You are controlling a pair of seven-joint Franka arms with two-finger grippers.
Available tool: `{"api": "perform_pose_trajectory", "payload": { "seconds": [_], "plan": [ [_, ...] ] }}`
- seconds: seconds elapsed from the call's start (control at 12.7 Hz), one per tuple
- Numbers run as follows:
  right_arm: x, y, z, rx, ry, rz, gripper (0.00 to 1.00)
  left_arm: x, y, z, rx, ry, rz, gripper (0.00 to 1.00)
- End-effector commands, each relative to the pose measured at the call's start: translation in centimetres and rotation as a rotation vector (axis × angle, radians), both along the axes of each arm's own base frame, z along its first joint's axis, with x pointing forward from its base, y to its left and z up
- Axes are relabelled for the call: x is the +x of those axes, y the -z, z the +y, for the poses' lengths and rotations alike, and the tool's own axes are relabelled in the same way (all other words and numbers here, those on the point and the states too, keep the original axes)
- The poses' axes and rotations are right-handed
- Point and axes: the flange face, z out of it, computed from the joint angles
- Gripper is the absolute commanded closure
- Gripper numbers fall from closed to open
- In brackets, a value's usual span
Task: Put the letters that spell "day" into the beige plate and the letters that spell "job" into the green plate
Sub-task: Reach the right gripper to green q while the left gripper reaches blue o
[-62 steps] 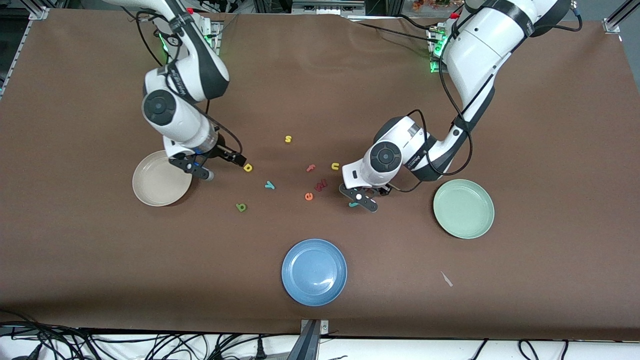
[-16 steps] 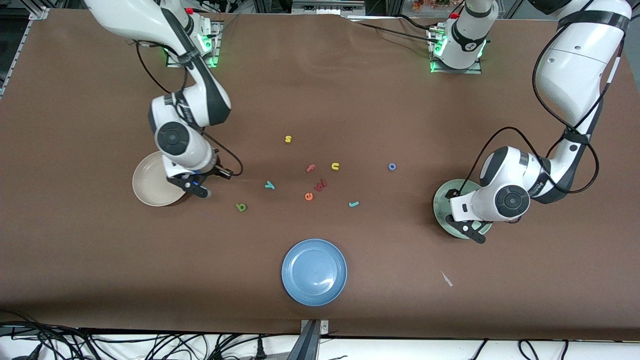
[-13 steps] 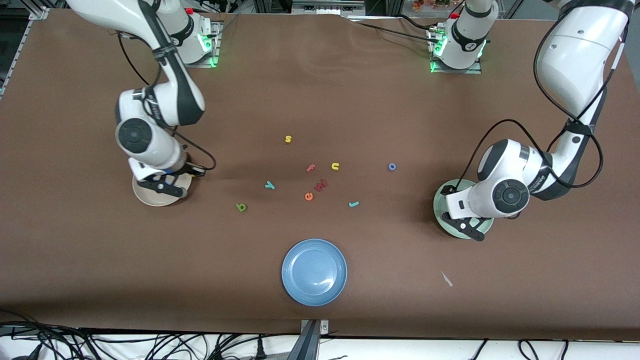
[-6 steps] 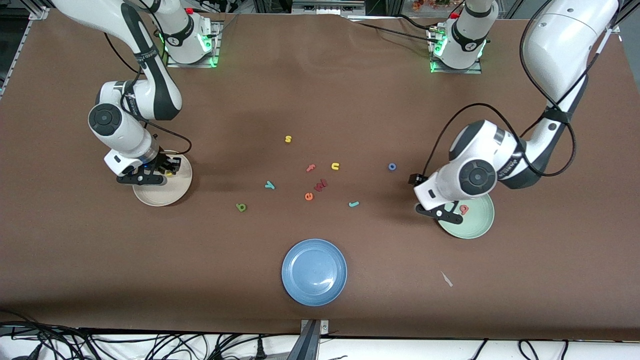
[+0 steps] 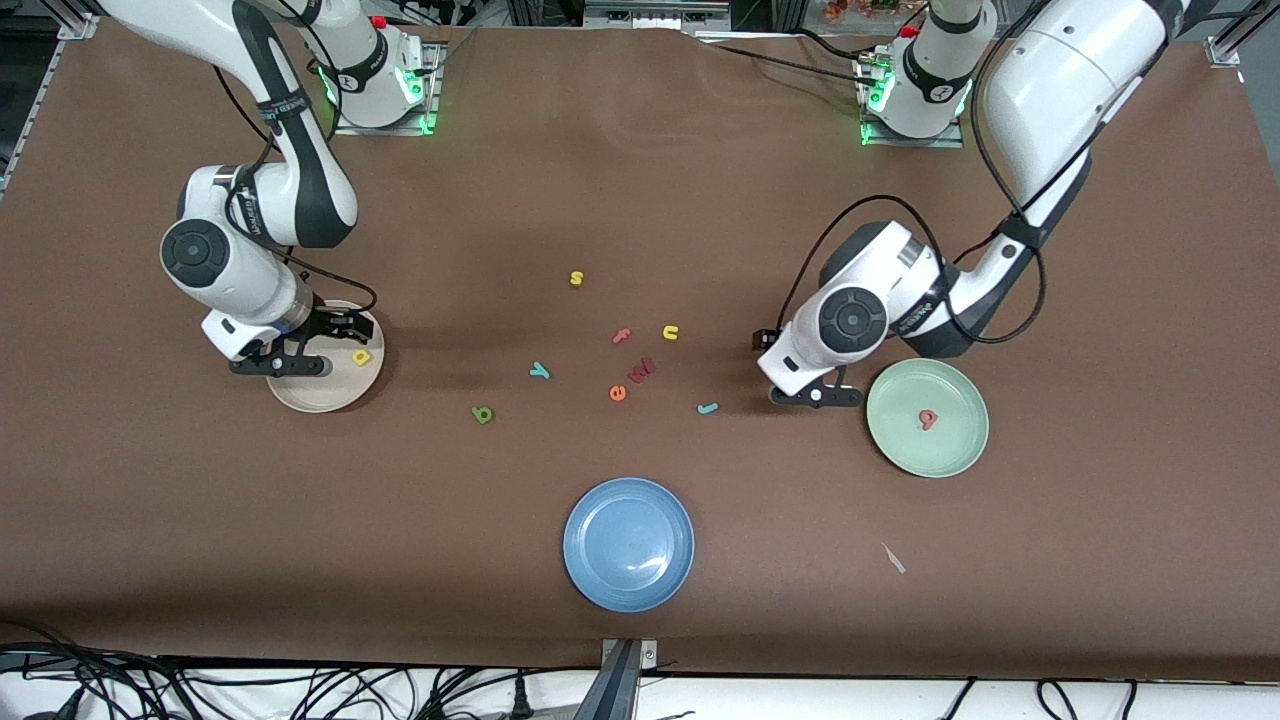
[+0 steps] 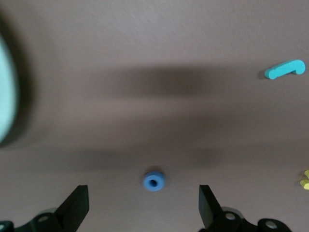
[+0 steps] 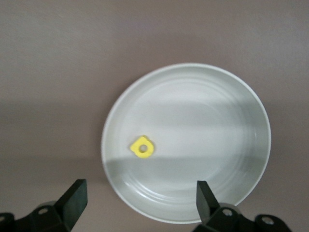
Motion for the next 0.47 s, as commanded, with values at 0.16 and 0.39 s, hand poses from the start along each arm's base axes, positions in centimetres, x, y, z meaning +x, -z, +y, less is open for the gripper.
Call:
{"api": "perform_pose_trajectory", "payload": {
  "seconds": [0.16,0.39],
  "plan": [
    [3.4,0.3,6.9,0.041,-0.138,-0.005,0.00,-3.6,3.2,-0.1,-0.028,-0.038,-0.021,0.04],
    [4.7,1.1,10.6,0.061,-0.187,-0.021,0.00,-4.7,4.5,-0.3,-0.035,-0.031,-0.007,0.17]
  ]
}}
